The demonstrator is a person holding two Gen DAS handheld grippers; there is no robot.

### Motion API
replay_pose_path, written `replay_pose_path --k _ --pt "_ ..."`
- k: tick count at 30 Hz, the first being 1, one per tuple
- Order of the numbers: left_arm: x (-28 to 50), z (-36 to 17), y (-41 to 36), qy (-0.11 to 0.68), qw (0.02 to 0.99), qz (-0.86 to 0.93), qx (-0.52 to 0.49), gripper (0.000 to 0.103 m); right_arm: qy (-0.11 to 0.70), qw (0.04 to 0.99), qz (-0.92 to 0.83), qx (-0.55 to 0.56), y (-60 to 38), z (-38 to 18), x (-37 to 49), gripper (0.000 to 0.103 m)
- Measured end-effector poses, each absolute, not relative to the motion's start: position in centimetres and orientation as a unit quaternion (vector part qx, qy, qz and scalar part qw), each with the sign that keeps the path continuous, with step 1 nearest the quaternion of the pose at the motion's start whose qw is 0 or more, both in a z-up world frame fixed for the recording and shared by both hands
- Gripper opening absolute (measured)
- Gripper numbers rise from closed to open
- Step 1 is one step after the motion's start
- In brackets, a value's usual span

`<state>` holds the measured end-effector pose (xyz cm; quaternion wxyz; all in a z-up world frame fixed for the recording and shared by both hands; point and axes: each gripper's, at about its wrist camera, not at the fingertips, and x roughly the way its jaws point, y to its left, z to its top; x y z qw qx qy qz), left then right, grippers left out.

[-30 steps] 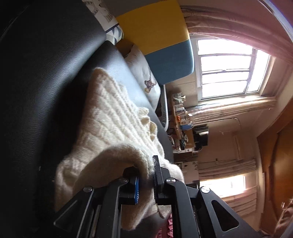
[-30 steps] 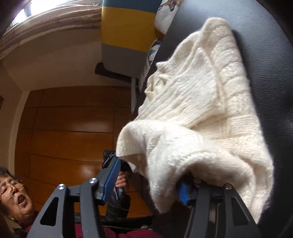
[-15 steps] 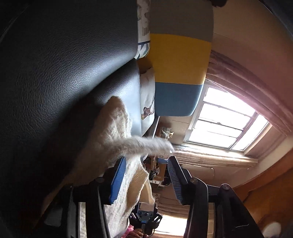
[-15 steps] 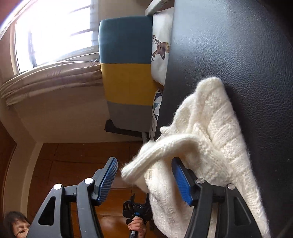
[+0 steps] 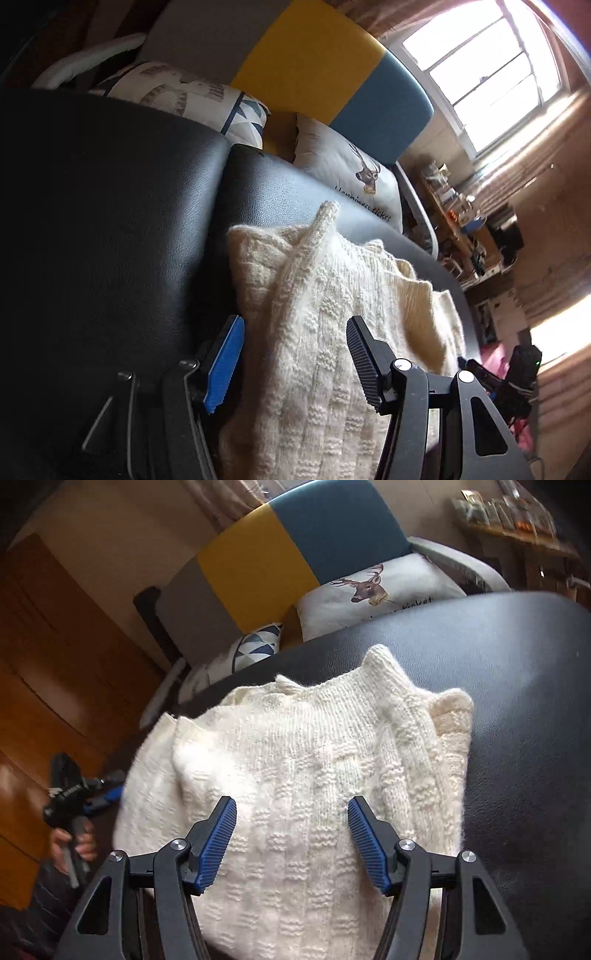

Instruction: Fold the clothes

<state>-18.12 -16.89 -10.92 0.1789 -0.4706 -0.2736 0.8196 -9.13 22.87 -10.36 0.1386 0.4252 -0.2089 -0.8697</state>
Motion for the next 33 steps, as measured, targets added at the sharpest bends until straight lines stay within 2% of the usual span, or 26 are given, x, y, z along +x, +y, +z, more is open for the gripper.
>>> replay_pose_path --k 1,2,3,4,6,8,10,11,13,15,17,19,22,25,31,33 --pt "-18.2 -10.9 -16.4 -0.252 0.18 0.824 -0.474 0.056 -0.192 0.13 -0.874 0.426 22.6 -10.5 -9.1 0.065" --pt "-18.2 -10.8 -15.8 -0.229 0.181 0.829 -0.477 0.05 -0.175 0.122 -0.879 0.427 22.2 -10.7 -9.1 0.065" --pt "-18.3 -10.8 -15.3 -0.207 0.183 0.833 -0.48 0.017 -0.154 0.115 -0.882 0.431 22.0 -10.9 -9.1 0.063" --pt "-18.3 -10.8 -14.8 -0.185 0.184 0.836 -0.482 0.009 -0.131 0.109 -0.883 0.437 21.7 -11.1 -9.3 0.063" --pt "-16.9 -9.7 -15.5 -0.212 0.195 0.837 -0.464 0.006 -0.085 0.096 -0.884 0.449 21.2 -11.5 -9.6 0.063" --pt "-15.9 -10.5 -17.1 -0.233 0.164 0.832 -0.477 0.006 -0.051 0.089 -0.885 0.455 21.0 -12.0 -9.5 0.063" --pt "-15.5 -12.8 -18.3 -0.238 0.138 0.82 -0.503 0.008 -0.051 0.093 -0.887 0.449 21.4 -12.6 -8.7 0.063" --pt "-15.3 -12.9 -18.6 -0.245 0.133 0.82 -0.5 0.01 -0.055 0.094 -0.888 0.447 21.5 -12.8 -8.8 0.063" --pt "-15.0 -13.0 -19.0 -0.26 0.124 0.821 -0.494 0.021 -0.057 0.092 -0.888 0.447 21.7 -12.9 -9.2 0.063" --pt "-14.7 -10.9 -18.7 -0.249 0.11 0.842 -0.466 0.021 -0.053 0.094 -0.887 0.449 21.7 -12.5 -9.2 0.063" --pt "-15.2 -9.4 -16.3 -0.209 0.144 0.854 -0.454 0.023 -0.05 0.102 -0.888 0.446 21.9 -11.8 -9.4 0.063" --pt "-15.6 -7.8 -13.9 -0.169 0.178 0.863 -0.442 0.032 -0.047 0.112 -0.893 0.434 22.2 -10.9 -9.8 0.063" --pt "-16.3 -5.4 -10.2 -0.106 0.228 0.871 -0.421 0.035 -0.038 0.122 -0.902 0.412 22.8 -9.3 -11.3 0.063" --pt "-18.5 -7.4 -5.9 -0.034 0.234 0.859 -0.455 0.035 -0.025 0.13 -0.896 0.423 22.7 -9.2 -13.9 0.063" --pt "-21.3 -11.4 -2.5 0.03 0.233 0.843 -0.484 0.036 0.005 0.112 -0.862 0.495 22.0 -12.4 -19.4 0.064" --pt "-20.4 -11.8 -2.1 0.046 0.235 0.849 -0.471 0.036 -0.008 0.098 -0.852 0.514 22.2 -13.5 -20.3 0.07"
